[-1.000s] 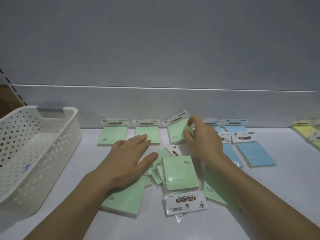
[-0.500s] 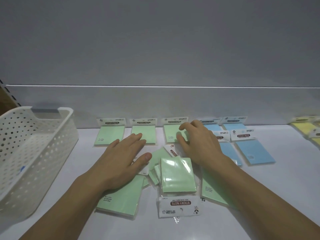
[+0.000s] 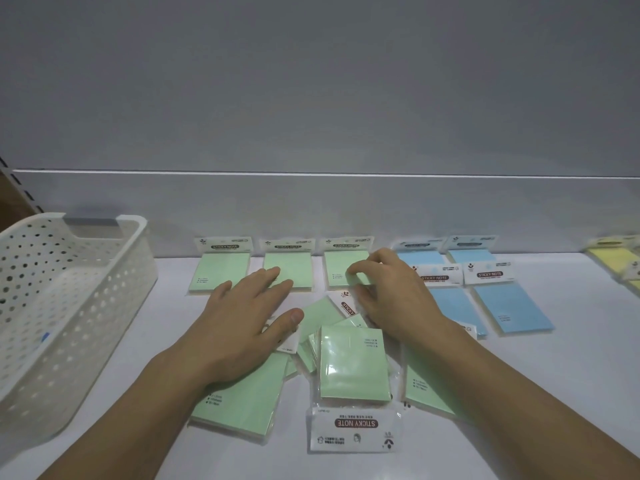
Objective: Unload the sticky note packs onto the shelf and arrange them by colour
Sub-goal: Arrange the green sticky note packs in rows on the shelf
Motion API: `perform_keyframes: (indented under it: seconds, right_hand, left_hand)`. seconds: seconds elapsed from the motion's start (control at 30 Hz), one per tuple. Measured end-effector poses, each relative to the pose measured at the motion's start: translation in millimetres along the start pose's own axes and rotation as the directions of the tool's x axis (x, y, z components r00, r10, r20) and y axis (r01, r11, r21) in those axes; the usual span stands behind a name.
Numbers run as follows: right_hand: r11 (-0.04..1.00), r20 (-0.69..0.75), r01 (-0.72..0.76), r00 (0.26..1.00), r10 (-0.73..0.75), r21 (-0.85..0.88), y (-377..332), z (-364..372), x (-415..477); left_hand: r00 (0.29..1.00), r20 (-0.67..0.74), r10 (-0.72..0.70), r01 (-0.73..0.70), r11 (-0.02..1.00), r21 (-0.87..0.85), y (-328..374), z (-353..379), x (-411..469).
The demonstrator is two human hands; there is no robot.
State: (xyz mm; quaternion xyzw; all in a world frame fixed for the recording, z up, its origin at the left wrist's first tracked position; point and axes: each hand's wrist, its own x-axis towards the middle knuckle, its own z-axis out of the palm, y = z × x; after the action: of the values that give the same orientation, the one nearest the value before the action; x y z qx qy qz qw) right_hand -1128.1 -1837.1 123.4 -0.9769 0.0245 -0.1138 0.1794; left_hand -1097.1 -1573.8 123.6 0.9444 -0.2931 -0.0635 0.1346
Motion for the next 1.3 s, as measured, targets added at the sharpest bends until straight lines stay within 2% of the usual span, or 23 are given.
perform_keyframes:
  seconds: [0.33, 0.5, 0.6, 0.7, 0.8, 0.9, 0.97, 1.1, 1.17, 1.3]
  right_hand:
    - [0.997, 0.006, -0.04, 0.999, 0.041, -0.073, -3.1, -4.3, -1.3]
    - [0.997, 0.024, -0.061, 0.998, 0.062, -0.05, -1.9, -4.8, -0.9]
    - [1.0, 0.066, -0.029, 0.997, 0.028, 0.002, -3.6, -13.9, -2.7]
    - [0.996, 0.074, 0.065, 0.995, -0.069, 0.055, -6.4, -38.5, -10.4]
    - [0.982, 0.292, 0.159, 0.939, -0.183, 0.107, -11.2, -65.2, -24.1]
    - [0.968, 0.463, 0.229, 0.851, -0.249, 0.098, -16.4, -73.6, -42.5]
    - [0.963, 0.456, 0.257, 0.849, -0.267, 0.085, -18.4, -69.3, -51.2]
    - [0.956, 0.414, 0.275, 0.863, -0.291, 0.099, -21.7, -63.7, -53.0]
    - [0.955, 0.428, 0.284, 0.856, -0.291, 0.082, -25.5, -64.3, -49.4]
    - [0.962, 0.488, 0.26, 0.832, -0.265, 0.081, -34.0, -71.4, -45.6]
  left_hand:
    - [1.0, 0.012, 0.009, -0.009, 1.0, 0.008, -1.4, 0.3, -0.9]
    - [1.0, 0.008, 0.01, -0.01, 1.0, -0.003, -3.0, 0.4, -1.0]
    - [1.0, 0.014, 0.005, -0.004, 0.998, -0.058, 1.3, -5.0, -4.3]
    - [1.0, -0.026, 0.018, -0.02, 0.995, -0.101, 7.2, -22.7, -12.9]
    - [0.996, -0.051, 0.08, -0.084, 0.993, -0.086, 4.8, -45.5, -28.8]
    - [0.991, 0.016, 0.13, -0.129, 0.989, -0.072, -0.3, -58.0, -56.1]
    - [0.994, 0.043, 0.098, -0.096, 0.994, -0.042, -4.5, -57.1, -75.4]
    - [0.994, -0.002, -0.106, 0.106, 0.994, -0.003, -3.7, -40.5, -97.6]
    - [0.989, -0.019, -0.144, 0.142, 0.987, -0.079, 1.2, -31.5, -99.5]
    - [0.976, -0.05, -0.212, 0.177, 0.904, -0.388, -0.8, -26.2, -95.5]
